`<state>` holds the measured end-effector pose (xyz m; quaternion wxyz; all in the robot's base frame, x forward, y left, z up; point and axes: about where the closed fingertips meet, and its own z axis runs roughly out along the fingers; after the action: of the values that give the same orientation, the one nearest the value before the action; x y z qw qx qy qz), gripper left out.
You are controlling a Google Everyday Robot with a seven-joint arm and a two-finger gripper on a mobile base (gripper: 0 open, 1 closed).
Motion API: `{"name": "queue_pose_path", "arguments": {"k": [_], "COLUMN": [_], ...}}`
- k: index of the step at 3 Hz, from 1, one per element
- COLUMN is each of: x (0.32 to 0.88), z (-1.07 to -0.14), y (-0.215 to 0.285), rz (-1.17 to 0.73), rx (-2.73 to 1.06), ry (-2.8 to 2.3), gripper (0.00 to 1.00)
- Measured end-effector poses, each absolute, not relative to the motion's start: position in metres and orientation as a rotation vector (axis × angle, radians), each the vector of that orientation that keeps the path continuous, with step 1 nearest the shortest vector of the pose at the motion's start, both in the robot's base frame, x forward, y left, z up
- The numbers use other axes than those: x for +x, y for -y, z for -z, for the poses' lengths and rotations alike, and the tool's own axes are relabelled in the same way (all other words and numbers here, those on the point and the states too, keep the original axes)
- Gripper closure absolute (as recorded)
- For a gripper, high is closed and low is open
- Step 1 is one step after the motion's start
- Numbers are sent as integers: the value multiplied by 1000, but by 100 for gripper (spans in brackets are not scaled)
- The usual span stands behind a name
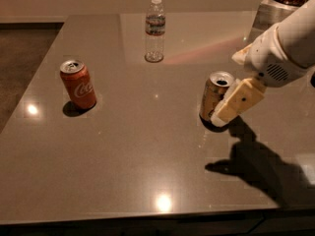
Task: Move orange can near coke can
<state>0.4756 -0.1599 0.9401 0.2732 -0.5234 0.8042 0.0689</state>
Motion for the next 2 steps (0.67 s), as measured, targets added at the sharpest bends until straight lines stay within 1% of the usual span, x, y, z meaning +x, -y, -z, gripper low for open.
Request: {"name": "queue_pose_path", "arguments": {"k": [2], "x": [505], "z": [-917], "y": [155], "rz": [-264], "rx": [-1324], "ry": [-2148], "gripper": [0]}}
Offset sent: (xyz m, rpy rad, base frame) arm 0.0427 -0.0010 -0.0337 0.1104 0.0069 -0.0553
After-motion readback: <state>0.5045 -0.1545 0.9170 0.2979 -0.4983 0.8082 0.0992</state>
